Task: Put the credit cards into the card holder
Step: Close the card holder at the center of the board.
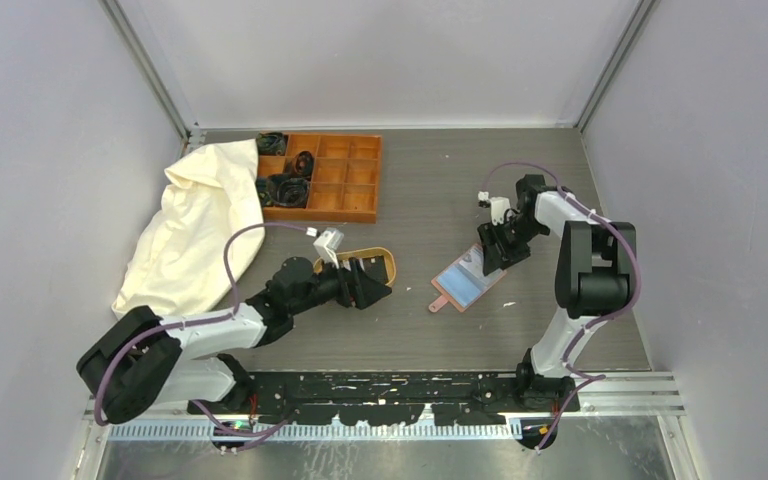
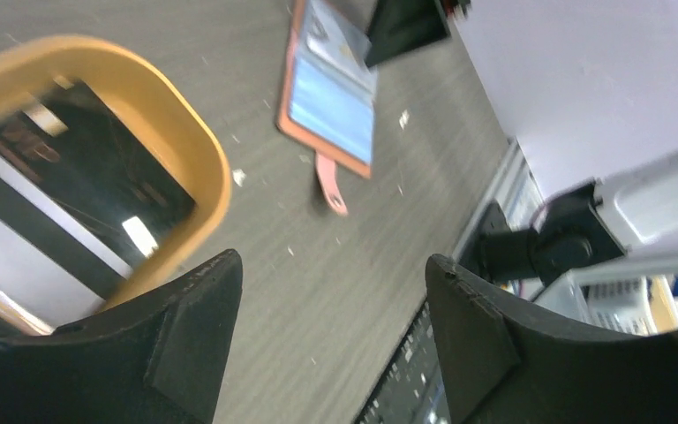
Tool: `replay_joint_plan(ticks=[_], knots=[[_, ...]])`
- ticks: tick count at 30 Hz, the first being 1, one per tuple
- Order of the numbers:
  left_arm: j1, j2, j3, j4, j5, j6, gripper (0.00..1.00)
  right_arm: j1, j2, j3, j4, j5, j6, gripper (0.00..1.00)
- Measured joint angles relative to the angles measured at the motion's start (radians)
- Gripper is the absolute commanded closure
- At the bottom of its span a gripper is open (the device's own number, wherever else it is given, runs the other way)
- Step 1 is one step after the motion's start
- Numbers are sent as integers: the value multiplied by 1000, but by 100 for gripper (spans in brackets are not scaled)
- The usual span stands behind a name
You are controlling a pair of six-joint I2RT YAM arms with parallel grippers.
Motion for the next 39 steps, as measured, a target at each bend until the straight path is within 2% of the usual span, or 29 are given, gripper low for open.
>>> replay_joint_plan(ticks=[4, 8, 12, 18, 22, 25, 31, 39], knots=[[-137, -30, -31, -33, -66, -37, 26, -2, 31, 28, -45, -23, -8, 49], [-336, -58, -31, -95, -233, -60, 28, 5, 62, 42, -111, -78, -23, 50], [-425, 2, -22, -123, -373, -101, 30, 70, 90, 51, -172, -119, -42, 50], [-439, 153, 28, -158, -496, -142, 30, 183, 111, 57, -232, -188, -78, 49], [-440, 155, 48, -213, -576, -137, 28, 174, 97, 57, -229, -197, -80, 49], [-435, 128, 51, -259, -616, -124, 28, 154, 27, 39, -178, -177, -70, 48], [-341, 105, 50, -255, -588, -125, 31, 137, -154, -8, -81, -141, -44, 54], [-316, 220, 90, -229, -576, -146, 44, 161, -85, -12, -33, -76, -22, 59]])
